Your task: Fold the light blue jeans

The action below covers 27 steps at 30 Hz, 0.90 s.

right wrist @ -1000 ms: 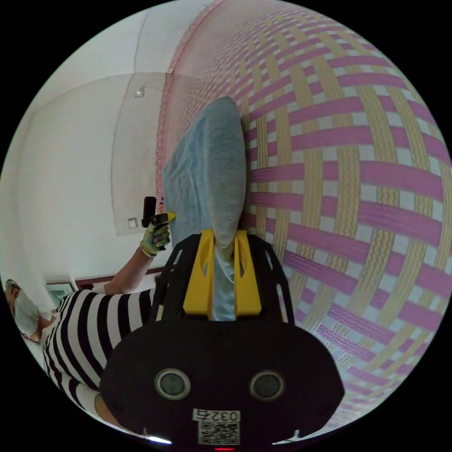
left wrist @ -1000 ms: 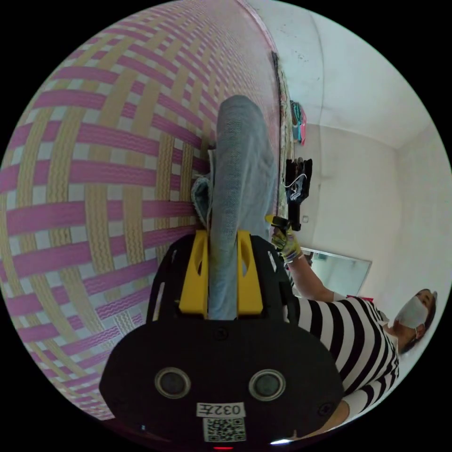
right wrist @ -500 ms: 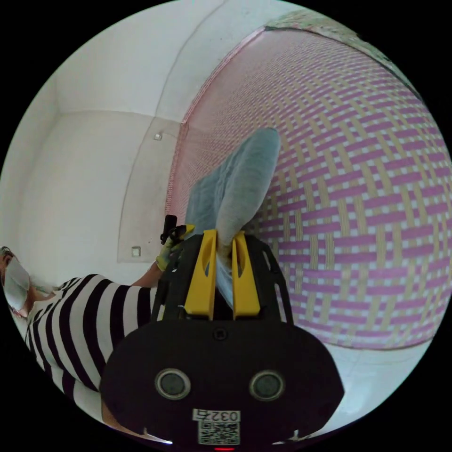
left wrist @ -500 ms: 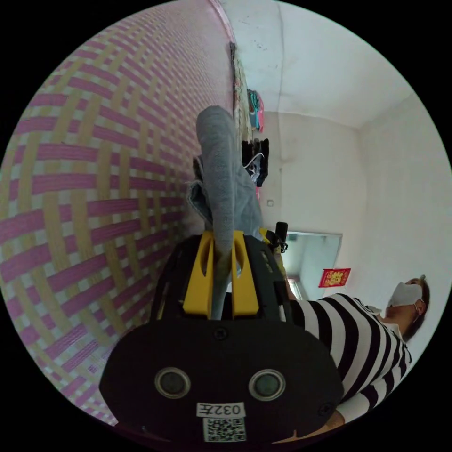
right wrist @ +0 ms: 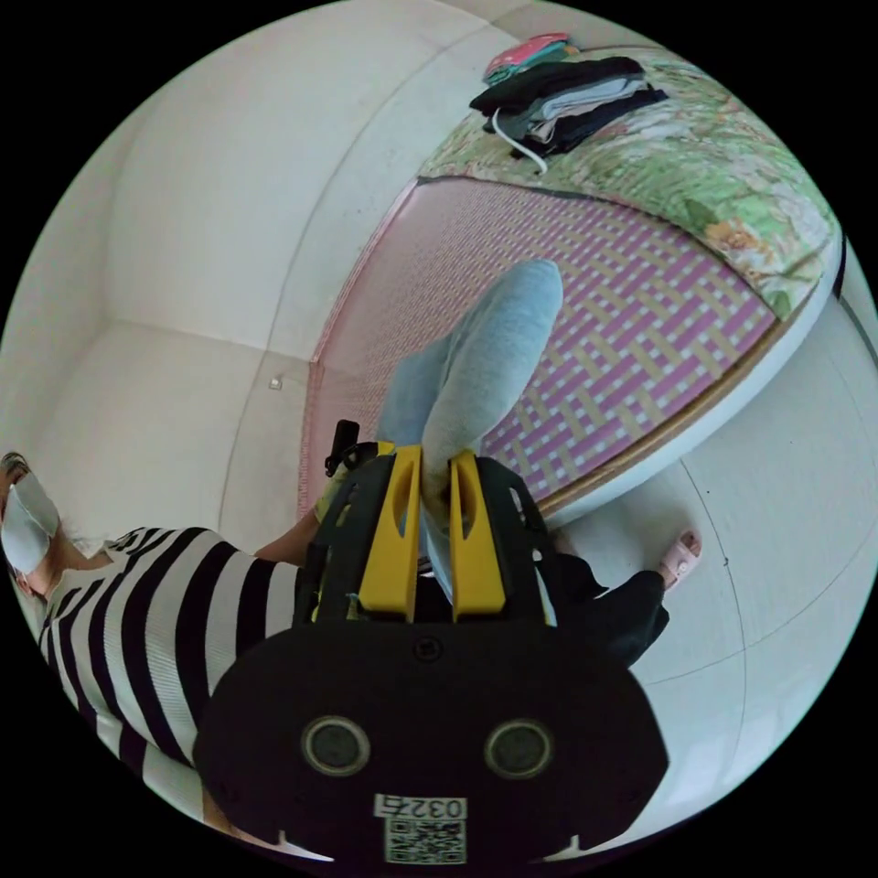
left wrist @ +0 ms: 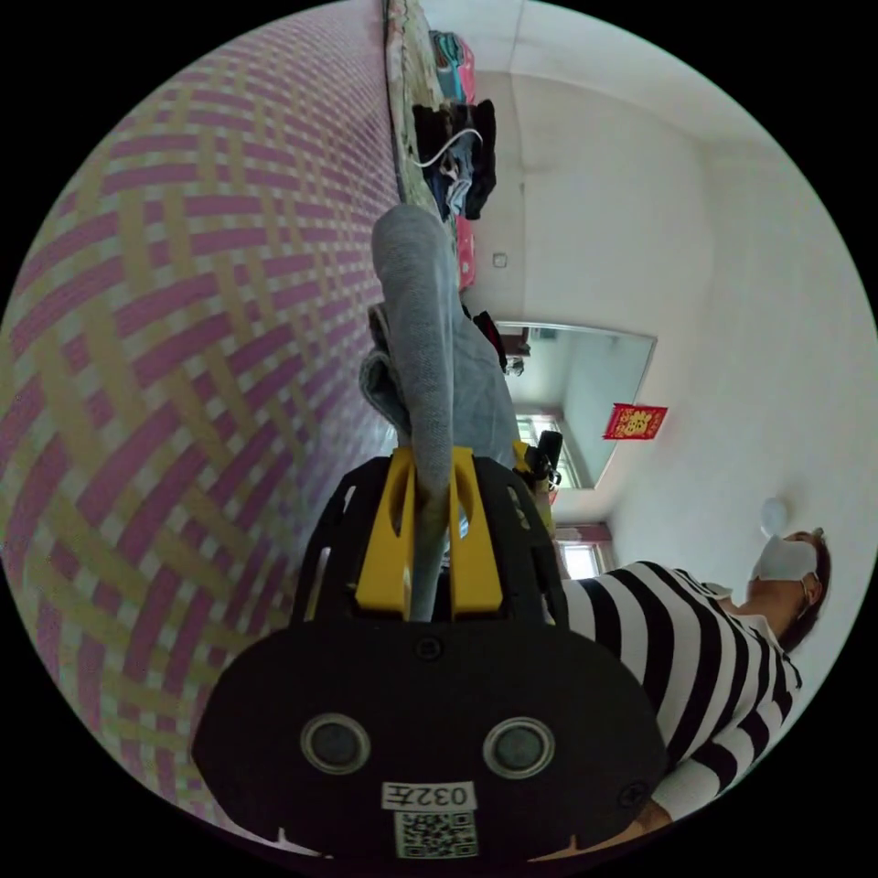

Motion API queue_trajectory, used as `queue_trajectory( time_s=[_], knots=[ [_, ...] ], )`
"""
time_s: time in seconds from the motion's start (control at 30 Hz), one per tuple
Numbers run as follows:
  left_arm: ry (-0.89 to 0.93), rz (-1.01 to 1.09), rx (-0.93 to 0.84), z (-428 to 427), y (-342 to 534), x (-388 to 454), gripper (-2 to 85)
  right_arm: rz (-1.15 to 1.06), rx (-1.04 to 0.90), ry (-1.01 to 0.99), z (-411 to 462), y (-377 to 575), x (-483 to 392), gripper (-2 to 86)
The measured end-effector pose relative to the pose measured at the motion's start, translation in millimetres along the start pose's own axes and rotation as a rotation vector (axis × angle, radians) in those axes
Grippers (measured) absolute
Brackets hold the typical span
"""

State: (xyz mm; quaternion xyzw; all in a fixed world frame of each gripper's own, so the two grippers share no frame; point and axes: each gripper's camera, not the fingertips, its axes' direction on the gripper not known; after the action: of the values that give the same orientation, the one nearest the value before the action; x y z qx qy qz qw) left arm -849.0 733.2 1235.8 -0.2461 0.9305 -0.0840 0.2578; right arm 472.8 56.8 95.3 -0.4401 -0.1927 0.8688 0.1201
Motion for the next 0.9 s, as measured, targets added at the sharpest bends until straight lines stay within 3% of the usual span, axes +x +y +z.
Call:
queue_trajectory(
  time_s=[0.47,0.9],
  knots=[
    [-0.018,-0.032,-0.011,240.4,-80.2,-41.2,1.7,-0.079,0.116,-0.042,-263.0,5.4,66.3,5.2],
    [-0.081,0.033,0.045,285.9,-173.6,-65.2,1.6,-0.158,0.18,-0.123,-364.1,-77.1,35.0,5.2]
  ],
)
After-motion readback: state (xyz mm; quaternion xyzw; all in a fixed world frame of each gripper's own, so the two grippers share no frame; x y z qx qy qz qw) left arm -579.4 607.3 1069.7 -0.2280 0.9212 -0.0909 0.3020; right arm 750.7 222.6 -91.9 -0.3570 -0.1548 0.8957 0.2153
